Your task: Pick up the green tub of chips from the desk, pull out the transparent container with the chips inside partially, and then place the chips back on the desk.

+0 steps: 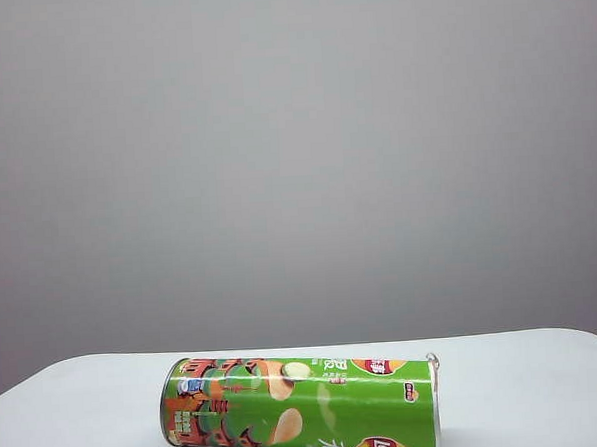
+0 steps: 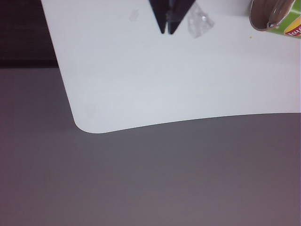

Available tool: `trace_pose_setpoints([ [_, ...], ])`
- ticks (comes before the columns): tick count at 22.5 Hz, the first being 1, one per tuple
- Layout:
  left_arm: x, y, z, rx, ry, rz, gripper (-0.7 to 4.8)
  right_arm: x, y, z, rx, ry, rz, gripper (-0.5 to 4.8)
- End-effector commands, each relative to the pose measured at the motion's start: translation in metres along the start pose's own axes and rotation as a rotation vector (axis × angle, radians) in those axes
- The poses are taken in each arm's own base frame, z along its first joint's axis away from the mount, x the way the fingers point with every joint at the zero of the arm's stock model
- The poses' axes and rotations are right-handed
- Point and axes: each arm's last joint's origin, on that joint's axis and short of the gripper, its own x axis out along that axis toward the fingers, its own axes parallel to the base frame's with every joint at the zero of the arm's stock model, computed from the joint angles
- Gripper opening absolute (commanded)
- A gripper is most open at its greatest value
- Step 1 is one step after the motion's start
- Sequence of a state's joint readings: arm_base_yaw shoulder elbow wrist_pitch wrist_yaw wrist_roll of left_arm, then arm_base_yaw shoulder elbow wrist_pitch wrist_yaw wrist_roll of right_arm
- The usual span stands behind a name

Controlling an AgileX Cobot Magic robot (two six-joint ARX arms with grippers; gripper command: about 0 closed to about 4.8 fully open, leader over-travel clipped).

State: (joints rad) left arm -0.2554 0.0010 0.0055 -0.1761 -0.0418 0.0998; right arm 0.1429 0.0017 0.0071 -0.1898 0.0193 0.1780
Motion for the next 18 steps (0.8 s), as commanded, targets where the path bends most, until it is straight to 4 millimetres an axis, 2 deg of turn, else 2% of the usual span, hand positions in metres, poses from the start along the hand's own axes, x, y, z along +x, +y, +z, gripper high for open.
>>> trace_pose_setpoints([
  [1, 0.000, 0.000, -0.001, -0.003, 0.008, 0.007, 0.38, 0.001, 0.000, -0.001, -0.001, -0.003, -0.006, -0.05],
  [2, 0.000, 0.000, -0.001, -0.003, 0.008, 0.007, -0.03, 0.001, 0.000, -0.001, -0.002, -0.003, -0.006, -0.05],
  [12, 0.000, 0.000, 0.001, -0.021, -0.010, -0.005, -0.05, 0.001, 0.000, -0.001, -0.001, -0.005, -0.003, -0.05],
  [15, -0.002, -0.001, 0.018, -0.085, -0.176, -0.107, -0.05, 0.000, 0.001, 0.004, 0.030, -0.050, 0.005, -0.05],
  [17, -0.008, 0.001, 0.035, -0.079, -0.245, -0.072, -0.05, -0.002, 0.001, 0.011, 0.078, -0.088, -0.004, -0.05],
  [18, -0.013, 0.005, 0.051, -0.116, -0.252, -0.020, -0.05, -0.004, 0.001, 0.017, 0.092, -0.100, -0.043, -0.05],
])
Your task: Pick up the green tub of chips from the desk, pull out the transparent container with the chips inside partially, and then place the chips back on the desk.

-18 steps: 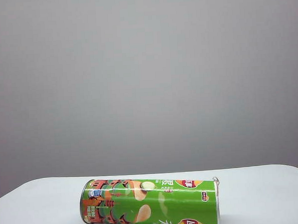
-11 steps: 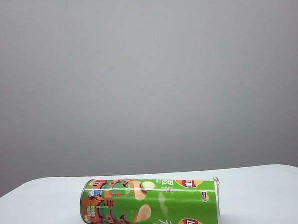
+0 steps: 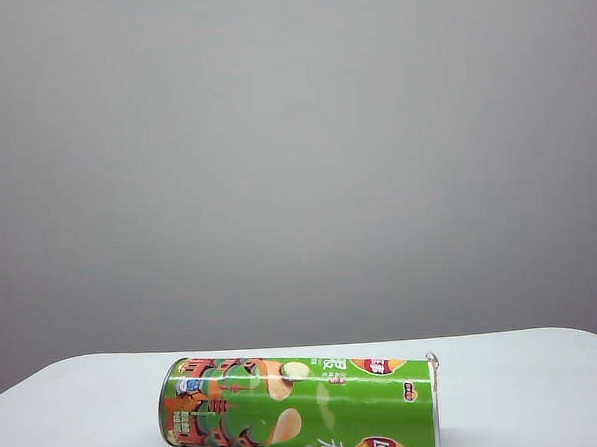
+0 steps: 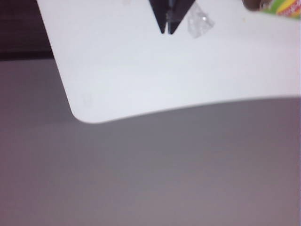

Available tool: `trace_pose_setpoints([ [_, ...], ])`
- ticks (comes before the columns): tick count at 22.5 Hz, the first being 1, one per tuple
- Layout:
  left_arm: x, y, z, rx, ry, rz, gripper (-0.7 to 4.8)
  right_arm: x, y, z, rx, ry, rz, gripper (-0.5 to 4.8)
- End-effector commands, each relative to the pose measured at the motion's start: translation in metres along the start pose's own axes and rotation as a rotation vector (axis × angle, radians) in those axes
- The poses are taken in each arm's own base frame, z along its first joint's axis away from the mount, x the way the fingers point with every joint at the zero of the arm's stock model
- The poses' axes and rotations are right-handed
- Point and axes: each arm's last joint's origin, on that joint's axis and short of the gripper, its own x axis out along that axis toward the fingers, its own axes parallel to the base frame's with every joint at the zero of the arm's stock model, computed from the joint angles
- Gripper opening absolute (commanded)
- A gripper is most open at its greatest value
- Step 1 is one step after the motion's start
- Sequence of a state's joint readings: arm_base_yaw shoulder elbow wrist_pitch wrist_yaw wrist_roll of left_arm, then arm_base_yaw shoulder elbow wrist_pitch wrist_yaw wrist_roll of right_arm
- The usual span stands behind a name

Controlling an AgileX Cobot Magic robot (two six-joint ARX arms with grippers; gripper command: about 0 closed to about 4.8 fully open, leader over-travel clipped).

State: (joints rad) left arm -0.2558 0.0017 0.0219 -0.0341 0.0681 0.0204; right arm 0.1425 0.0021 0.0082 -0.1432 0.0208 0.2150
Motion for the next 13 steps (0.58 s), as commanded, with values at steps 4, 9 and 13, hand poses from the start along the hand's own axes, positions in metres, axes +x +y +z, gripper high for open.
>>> trace_pose_setpoints([
  [4, 0.005, 0.003, 0.086, -0.004, -0.077, 0.043, -0.05, -0.008, 0.004, 0.034, 0.057, -0.109, -0.099, -0.06],
  [9, 0.071, 0.003, 0.150, 0.474, 0.147, -0.238, -0.05, -0.004, 0.011, 0.064, 0.047, -0.135, -0.082, -0.06],
  [13, 0.123, 0.004, 0.156, 0.690, 0.375, -0.442, -0.05, 0.007, 0.020, 0.083, -0.003, -0.033, 0.065, -0.06],
])
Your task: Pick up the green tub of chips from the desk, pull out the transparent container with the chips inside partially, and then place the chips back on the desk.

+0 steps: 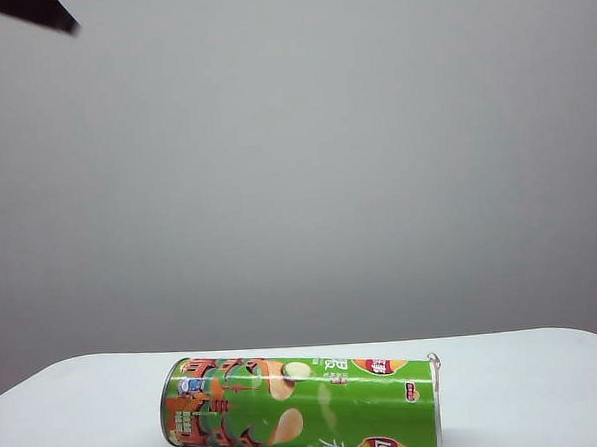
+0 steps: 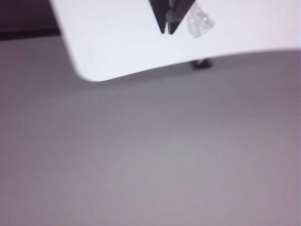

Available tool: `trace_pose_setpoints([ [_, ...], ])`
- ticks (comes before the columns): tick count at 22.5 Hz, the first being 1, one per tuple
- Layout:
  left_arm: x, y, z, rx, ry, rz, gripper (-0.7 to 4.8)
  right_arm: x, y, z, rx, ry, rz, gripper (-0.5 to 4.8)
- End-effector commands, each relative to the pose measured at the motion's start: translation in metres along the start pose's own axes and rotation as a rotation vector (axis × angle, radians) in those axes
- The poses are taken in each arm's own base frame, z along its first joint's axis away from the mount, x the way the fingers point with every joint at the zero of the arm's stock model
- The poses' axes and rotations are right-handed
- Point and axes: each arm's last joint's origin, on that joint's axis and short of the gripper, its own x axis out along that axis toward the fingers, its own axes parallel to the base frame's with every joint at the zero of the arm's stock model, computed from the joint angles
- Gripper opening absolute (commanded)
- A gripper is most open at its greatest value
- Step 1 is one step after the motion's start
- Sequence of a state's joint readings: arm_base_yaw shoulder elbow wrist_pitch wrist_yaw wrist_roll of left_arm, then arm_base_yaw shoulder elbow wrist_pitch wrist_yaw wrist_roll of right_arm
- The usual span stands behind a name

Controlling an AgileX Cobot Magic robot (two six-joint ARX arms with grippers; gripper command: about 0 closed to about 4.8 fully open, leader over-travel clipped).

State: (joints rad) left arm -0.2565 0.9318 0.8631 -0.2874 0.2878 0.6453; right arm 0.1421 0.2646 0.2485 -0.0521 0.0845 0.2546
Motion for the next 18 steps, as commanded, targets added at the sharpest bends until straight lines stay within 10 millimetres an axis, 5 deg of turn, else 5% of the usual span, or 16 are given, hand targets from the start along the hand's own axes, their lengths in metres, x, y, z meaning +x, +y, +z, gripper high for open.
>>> trace_pose_setpoints([
  [1, 0.032, 0.009, 0.000, 0.160, 0.146, -0.200, -0.04, 0.010, 0.010, 0.019, -0.074, 0.081, 0.126, -0.05],
  [4, 0.059, 0.009, -0.001, 0.220, 0.217, -0.323, 0.00, 0.022, 0.017, 0.035, -0.111, 0.167, 0.180, -0.05],
  [7, 0.088, 0.002, -0.002, 0.257, 0.265, -0.439, 0.86, 0.039, 0.027, 0.052, -0.136, 0.266, 0.287, -0.05],
  [11, 0.119, -0.014, -0.002, 0.302, 0.325, -0.579, 1.19, 0.078, 0.038, 0.059, -0.083, 0.460, 0.458, -0.05],
  [15, 0.138, -0.032, -0.001, 0.352, 0.354, -0.693, 2.90, 0.103, 0.038, 0.039, -0.066, 0.604, 0.540, -0.06],
  [18, 0.153, -0.045, -0.008, 0.322, 0.386, -0.748, 4.79, 0.114, 0.035, 0.021, -0.025, 0.723, 0.576, 0.01],
])
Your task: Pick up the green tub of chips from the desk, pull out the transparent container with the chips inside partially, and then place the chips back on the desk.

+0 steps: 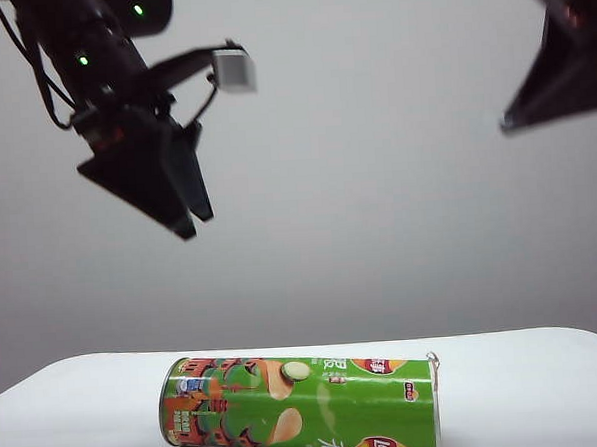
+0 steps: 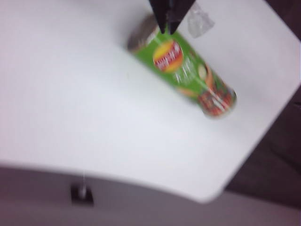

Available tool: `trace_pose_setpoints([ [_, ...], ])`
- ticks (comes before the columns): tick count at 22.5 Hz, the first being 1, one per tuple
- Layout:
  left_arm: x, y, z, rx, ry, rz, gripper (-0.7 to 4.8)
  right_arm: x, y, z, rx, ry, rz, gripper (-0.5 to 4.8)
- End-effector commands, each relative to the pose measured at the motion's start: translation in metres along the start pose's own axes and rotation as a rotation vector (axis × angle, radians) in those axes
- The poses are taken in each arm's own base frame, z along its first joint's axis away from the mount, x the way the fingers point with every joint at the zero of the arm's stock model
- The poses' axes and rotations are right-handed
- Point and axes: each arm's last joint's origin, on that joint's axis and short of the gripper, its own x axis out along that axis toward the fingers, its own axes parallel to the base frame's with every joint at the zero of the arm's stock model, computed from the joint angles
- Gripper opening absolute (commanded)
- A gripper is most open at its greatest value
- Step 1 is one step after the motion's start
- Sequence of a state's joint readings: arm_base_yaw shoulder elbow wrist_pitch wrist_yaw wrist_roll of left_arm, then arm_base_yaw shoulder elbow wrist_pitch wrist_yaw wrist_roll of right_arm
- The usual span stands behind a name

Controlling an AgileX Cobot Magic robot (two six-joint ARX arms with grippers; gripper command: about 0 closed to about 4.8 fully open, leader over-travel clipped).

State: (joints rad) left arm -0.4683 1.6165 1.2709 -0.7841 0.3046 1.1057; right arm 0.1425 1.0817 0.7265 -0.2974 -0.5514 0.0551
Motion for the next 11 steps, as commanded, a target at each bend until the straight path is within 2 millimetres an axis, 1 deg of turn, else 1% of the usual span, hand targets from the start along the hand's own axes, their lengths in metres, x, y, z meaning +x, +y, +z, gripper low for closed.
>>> trace_pose_setpoints([
  [1, 0.017, 0.000, 0.002, -0.037, 0.010, -0.054, 4.79, 0.011, -0.005, -0.004, 0.023, 0.060, 0.093, 0.01],
  [2, 0.026, 0.000, 0.002, -0.068, 0.036, -0.060, 4.79, 0.016, -0.006, -0.005, 0.027, 0.076, 0.151, 0.09],
  [3, 0.032, 0.000, 0.002, -0.082, 0.045, -0.067, 4.79, 0.018, -0.007, -0.006, 0.031, 0.085, 0.173, 0.31],
  [4, 0.041, 0.001, 0.000, -0.088, 0.048, -0.086, 4.79, 0.020, -0.007, -0.007, 0.037, 0.095, 0.196, 0.77],
  [5, 0.045, 0.001, 0.001, -0.086, 0.051, -0.096, 4.79, 0.020, -0.007, -0.008, 0.039, 0.097, 0.207, 0.97],
  [6, 0.056, 0.002, 0.000, -0.081, 0.077, -0.096, 4.79, 0.021, -0.007, -0.008, 0.040, 0.098, 0.213, 1.11],
  [7, 0.061, 0.002, -0.001, -0.081, 0.080, -0.100, 4.79, 0.021, -0.007, -0.008, 0.039, 0.098, 0.213, 1.11],
  [8, 0.073, 0.004, -0.004, -0.085, 0.086, -0.109, 4.79, 0.020, -0.007, -0.008, 0.039, 0.098, 0.214, 1.11],
  [9, 0.080, 0.005, -0.007, -0.085, 0.104, -0.108, 4.79, 0.020, -0.007, -0.008, 0.040, 0.099, 0.214, 1.11],
  [10, 0.092, 0.007, -0.011, -0.085, 0.151, -0.094, 4.79, 0.020, -0.007, -0.008, 0.042, 0.101, 0.218, 1.14],
  [11, 0.097, 0.007, -0.013, -0.084, 0.156, -0.106, 4.79, 0.020, -0.007, -0.008, 0.043, 0.102, 0.230, 1.14],
])
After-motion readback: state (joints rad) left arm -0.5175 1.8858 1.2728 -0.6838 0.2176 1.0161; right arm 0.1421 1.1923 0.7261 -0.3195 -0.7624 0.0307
